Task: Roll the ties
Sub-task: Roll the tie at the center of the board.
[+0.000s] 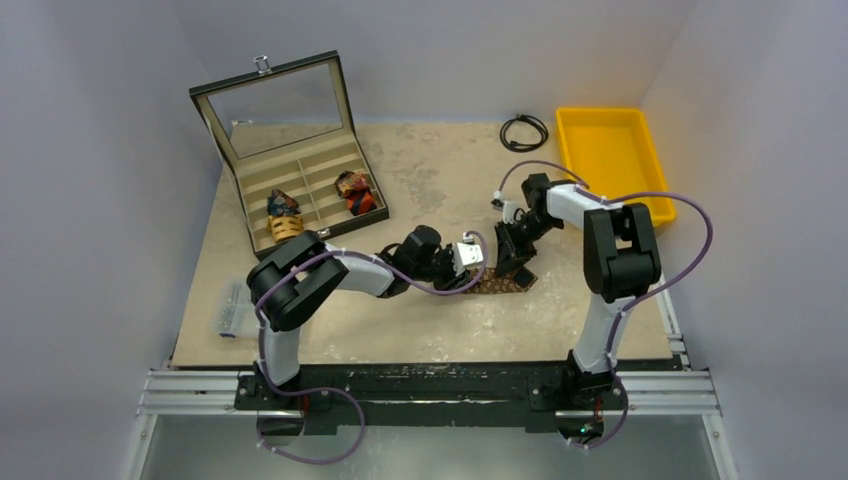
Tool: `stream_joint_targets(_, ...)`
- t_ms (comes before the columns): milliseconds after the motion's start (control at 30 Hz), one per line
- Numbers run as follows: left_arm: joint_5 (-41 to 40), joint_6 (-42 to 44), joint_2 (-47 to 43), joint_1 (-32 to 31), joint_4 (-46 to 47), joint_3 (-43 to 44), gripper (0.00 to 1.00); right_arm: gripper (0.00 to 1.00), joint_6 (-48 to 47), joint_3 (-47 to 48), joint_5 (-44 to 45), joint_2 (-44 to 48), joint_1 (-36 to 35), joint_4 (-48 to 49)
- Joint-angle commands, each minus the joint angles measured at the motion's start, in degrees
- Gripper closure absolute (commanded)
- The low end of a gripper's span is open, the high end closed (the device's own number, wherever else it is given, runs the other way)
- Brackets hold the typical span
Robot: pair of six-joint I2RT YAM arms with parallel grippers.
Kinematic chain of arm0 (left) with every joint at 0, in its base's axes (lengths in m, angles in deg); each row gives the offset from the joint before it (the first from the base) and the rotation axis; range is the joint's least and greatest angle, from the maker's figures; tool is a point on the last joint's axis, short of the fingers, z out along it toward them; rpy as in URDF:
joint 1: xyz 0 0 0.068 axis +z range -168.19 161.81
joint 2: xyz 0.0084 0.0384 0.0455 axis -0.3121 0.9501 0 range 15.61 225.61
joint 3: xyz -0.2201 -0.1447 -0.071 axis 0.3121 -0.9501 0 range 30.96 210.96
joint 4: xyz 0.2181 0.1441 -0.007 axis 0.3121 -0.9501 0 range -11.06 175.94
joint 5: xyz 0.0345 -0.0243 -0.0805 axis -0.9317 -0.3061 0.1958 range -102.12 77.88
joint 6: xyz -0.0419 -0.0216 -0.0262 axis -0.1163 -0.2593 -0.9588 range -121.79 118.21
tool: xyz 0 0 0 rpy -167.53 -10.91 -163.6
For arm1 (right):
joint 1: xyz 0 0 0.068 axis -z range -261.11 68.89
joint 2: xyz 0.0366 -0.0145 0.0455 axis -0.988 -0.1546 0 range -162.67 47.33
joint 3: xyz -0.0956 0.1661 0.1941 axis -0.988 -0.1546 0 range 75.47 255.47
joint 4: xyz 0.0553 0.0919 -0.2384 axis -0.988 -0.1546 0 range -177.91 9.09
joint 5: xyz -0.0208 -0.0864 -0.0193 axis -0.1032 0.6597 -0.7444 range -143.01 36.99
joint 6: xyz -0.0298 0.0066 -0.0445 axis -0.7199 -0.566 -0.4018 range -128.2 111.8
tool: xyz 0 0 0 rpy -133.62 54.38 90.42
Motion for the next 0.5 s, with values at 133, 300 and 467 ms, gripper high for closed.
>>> stream_joint_targets(133, 1.2, -1.0, 0.8, 0.7, -6.9, -1.2, 0.94, 0.97, 2.1, -0.6, 13.0, -6.7, 0.6, 5.6)
stream_joint_targets(300, 8.1, -2.8, -2.4, 4.9, -9.3, 1.7, 0.94, 0.97, 2.3, 0.5, 16.1, -8.9, 0.7, 6.5)
stream_joint_targets(467, 14.3, 1.2, -4.8, 6.3, -10.5, 1.0, 0.94, 0.99, 2.7, 2.0, 16.7, -10.6, 0.6, 6.4)
